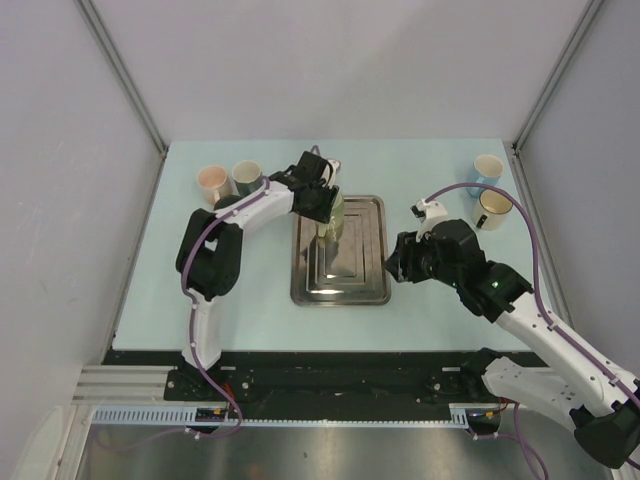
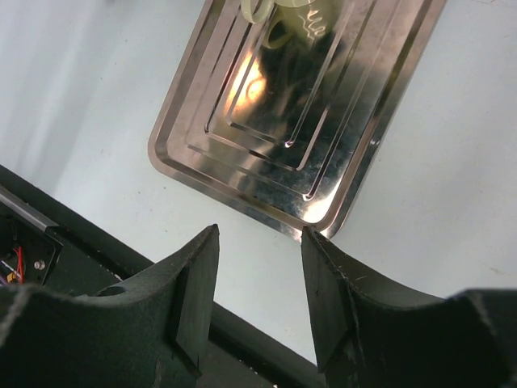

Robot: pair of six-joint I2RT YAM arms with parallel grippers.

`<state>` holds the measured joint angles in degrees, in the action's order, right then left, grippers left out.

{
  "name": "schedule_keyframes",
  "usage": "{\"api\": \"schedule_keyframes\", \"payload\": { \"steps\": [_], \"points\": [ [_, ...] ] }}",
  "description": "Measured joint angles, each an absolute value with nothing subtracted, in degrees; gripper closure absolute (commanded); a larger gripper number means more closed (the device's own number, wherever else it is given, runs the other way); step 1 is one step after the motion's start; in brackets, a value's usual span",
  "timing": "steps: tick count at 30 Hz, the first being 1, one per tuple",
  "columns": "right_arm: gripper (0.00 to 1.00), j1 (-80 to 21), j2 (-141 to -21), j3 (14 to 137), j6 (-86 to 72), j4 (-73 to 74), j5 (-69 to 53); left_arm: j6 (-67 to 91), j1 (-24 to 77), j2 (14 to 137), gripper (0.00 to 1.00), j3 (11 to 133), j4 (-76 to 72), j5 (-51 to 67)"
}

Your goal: Turn the mug right side up

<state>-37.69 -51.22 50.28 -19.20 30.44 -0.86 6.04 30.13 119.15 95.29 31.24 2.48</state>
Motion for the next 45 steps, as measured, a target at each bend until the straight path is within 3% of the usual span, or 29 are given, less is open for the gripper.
{"api": "schedule_keyframes", "payload": {
  "steps": [10, 21, 26, 27, 28, 29, 37, 45],
  "points": [
    [0.50, -37.69, -51.24, 50.28, -19.18, 31.20, -0.84, 6.66, 30.41, 119.90, 0.55, 95.29, 31.03, 1.21],
    [0.50, -37.69, -51.24, 50.28, -19.18, 31.55, -0.84, 7.20, 30.74, 119.90, 0.71, 95.26, 30.87, 0.97],
    [0.50, -37.69, -51.24, 50.28, -19.18, 31.68, -0.84, 7.38, 30.89, 119.90, 0.83, 95.26, 30.70, 0.62],
    [0.50, -37.69, -51.24, 50.28, -19.18, 31.70, -0.84, 7.51, 30.89, 119.90, 0.86, 95.26, 30.68, 0.60],
    [0.50, -37.69, -51.24, 50.28, -19.18, 31.73, -0.84, 7.49, 30.92, 119.90, 0.97, 95.26, 30.65, 0.58],
    [0.50, -37.69, -51.24, 50.28, -19.18, 31.75, -0.84, 7.44, 30.94, 119.90, 1.00, 95.26, 30.63, 0.58],
    [0.50, -37.69, -51.24, 50.28, -19.18, 31.90, -0.84, 7.51, 30.98, 119.81, 1.00, 94.85, 29.98, 0.62],
    [0.50, -37.80, -51.24, 50.28, -19.20, 31.81, -0.84, 7.64, 31.42, 113.60, 1.00, 85.95, 25.52, 2.59]
  ]
}}
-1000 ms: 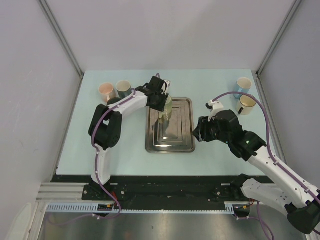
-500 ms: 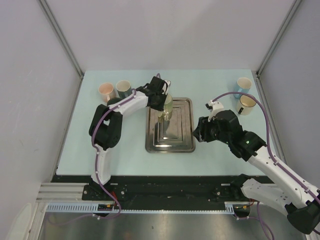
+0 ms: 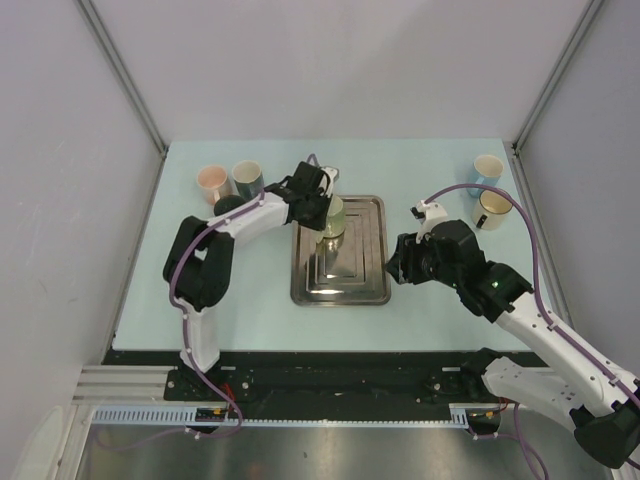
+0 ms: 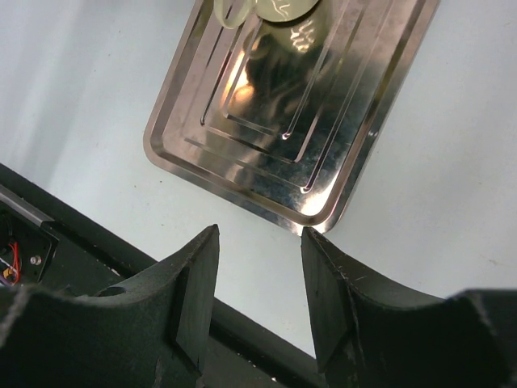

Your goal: Turn the mug right side up

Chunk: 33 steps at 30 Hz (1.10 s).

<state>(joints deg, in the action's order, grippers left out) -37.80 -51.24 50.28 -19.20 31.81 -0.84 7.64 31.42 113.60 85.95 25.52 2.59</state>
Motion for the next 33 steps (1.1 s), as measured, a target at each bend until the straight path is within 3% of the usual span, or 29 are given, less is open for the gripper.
{"api": "schedule_keyframes", "payload": {
  "steps": [16, 24, 33],
  "points": [
    [0.51, -39.77, -52.27, 50.28, -19.68, 31.33, 0.21, 15.20, 31.35, 101.49, 1.00, 72.62, 16.01, 12.27],
    [0.49, -39.79, -48.64, 50.28, -21.96, 30.68, -2.42, 41.39, 27.05, 95.68, 1.00, 50.81, -17.41, 28.38],
    [0.40, -37.95, -40.21, 48.27, -27.38, 24.08, -10.68, 71.77, 27.57, 95.66, 1.00, 37.30, -59.79, 30.98]
  ]
}}
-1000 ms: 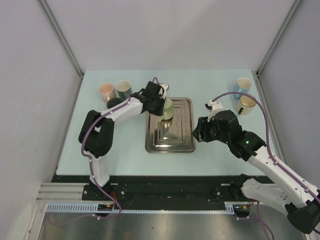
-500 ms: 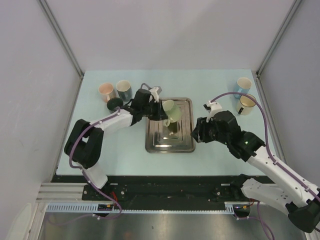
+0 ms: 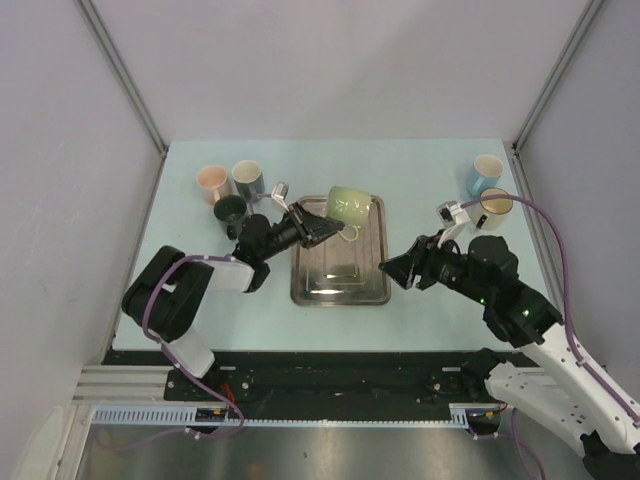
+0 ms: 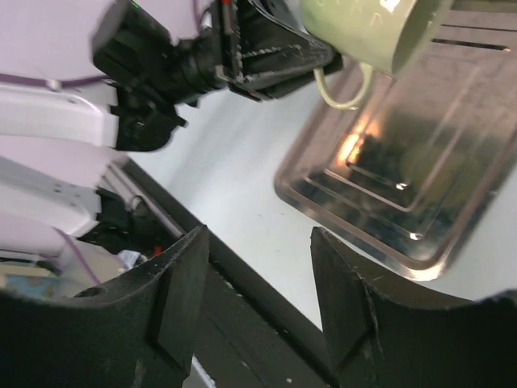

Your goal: Turn the mug right side up

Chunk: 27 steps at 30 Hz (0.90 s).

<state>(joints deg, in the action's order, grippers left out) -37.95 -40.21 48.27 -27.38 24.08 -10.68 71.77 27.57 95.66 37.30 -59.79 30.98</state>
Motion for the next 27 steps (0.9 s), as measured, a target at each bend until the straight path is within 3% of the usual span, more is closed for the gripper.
{"api": "schedule_keyframes", "payload": {
  "steps": [10, 27],
  "points": [
    [0.25, -32.23, -42.61, 44.34, -39.18, 11.29, -24.93, 79.55, 32.99, 91.55, 1.00, 34.87, -66.76, 30.11],
    [0.28, -34.83, -45.63, 43.90, -43.13, 3.07, -26.81, 78.37, 36.40, 80.86, 1.00, 34.39, -69.76, 29.06]
  ]
}}
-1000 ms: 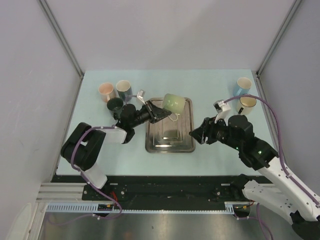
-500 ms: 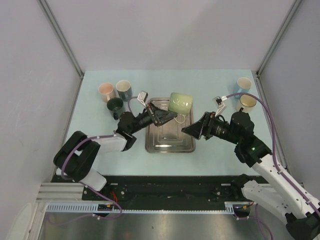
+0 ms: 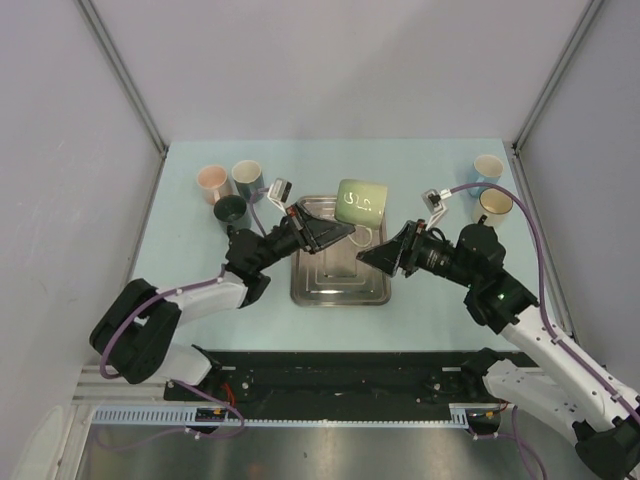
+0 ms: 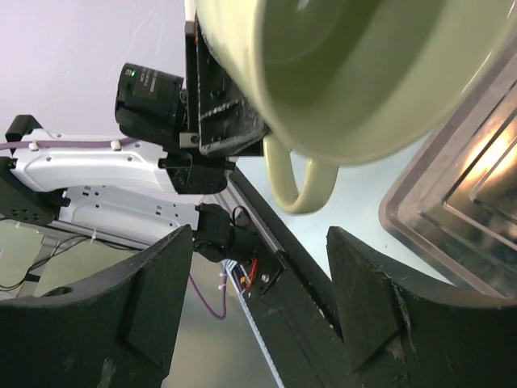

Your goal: Turn the mug right side up

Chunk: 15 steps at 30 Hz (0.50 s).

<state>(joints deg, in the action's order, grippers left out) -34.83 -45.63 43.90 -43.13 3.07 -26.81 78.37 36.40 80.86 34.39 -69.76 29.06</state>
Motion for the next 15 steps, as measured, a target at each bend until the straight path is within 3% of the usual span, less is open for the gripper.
{"api": "schedule_keyframes", "payload": {
  "steps": [8, 15],
  "points": [
    [0.32, -35.42, -48.38, 43.90, -43.33, -2.35, -24.60, 76.36, 38.81, 78.28, 1.00, 34.39, -69.84, 28.84],
    [0.48, -35.57, -49.91, 43.88, -43.86, -5.17, -23.24, 74.74, 40.27, 76.88, 1.00, 34.39, -69.80, 28.32]
  ]
}}
